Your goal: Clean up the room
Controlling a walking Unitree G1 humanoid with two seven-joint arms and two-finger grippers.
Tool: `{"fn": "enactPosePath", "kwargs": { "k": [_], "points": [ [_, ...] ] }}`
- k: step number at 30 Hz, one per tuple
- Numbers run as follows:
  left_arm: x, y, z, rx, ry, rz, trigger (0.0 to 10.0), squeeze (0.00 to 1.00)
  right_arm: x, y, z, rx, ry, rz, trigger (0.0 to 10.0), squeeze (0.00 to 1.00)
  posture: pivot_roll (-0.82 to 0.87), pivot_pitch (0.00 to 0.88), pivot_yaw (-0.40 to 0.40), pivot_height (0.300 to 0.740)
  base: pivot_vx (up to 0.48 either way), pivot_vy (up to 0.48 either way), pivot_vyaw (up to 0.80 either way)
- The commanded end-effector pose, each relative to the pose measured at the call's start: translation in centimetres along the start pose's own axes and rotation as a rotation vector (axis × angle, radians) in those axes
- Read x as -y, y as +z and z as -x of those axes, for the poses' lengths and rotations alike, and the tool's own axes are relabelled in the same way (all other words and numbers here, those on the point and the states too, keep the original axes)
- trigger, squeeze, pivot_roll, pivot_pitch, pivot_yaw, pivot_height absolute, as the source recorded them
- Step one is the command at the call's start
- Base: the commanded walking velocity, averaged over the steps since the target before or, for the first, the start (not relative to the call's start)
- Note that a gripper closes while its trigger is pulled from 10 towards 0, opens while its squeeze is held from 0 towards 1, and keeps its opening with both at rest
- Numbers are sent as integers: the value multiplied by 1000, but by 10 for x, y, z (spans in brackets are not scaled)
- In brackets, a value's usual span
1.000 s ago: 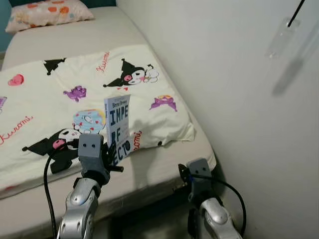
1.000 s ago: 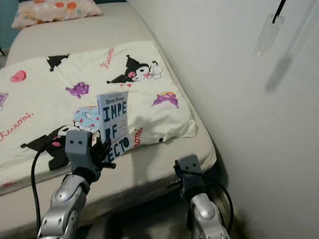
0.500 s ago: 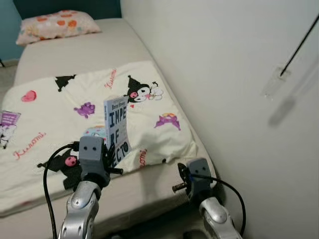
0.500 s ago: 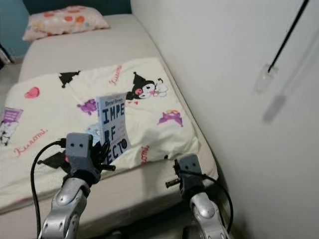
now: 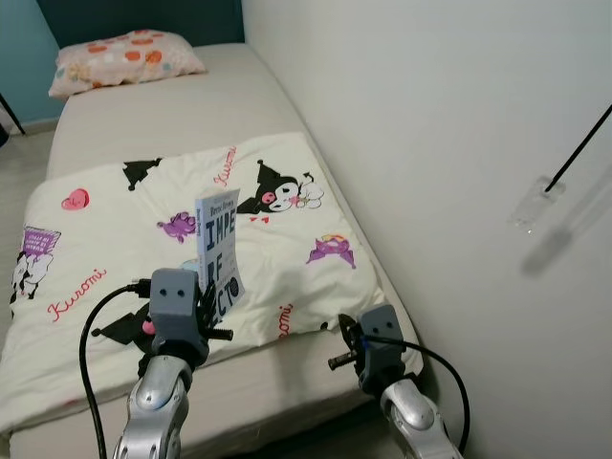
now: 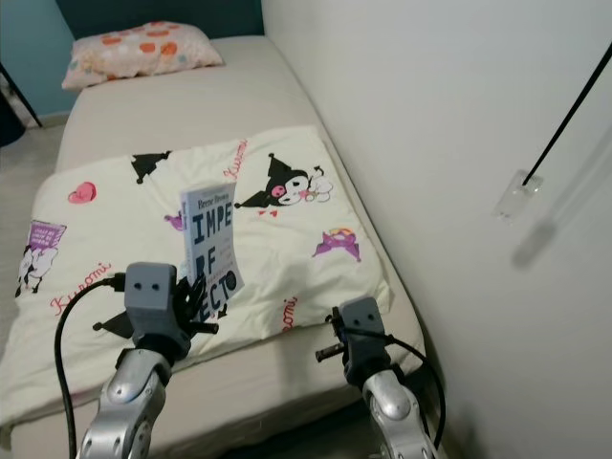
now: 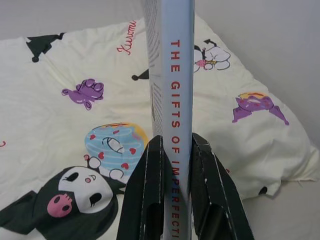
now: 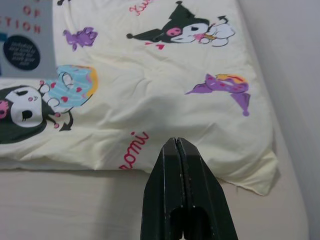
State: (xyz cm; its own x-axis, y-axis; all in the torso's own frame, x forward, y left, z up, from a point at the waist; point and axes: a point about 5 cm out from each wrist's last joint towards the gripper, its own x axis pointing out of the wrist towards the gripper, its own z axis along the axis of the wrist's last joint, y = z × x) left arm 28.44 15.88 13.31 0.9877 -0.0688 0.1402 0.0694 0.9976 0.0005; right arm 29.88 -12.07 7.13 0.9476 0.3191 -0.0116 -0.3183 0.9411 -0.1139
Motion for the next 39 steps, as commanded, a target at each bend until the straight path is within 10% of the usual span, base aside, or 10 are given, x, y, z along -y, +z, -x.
{"fn": "enactPosePath", "kwargs": {
  "k": [1, 39],
  "points": [
    [-1, -4, 4, -2, 1, -27, 10000, 0, -1, -8, 5, -20, -7, -24, 10000, 0, -39, 172, 27, 680, 0, 0, 0],
    [-4, -24, 13, -59, 39, -38, 10000, 0, -5, -10, -1, -37, 25, -48, 10000, 0, -27, 150, 10, 730, 0, 0, 0]
  ]
}}
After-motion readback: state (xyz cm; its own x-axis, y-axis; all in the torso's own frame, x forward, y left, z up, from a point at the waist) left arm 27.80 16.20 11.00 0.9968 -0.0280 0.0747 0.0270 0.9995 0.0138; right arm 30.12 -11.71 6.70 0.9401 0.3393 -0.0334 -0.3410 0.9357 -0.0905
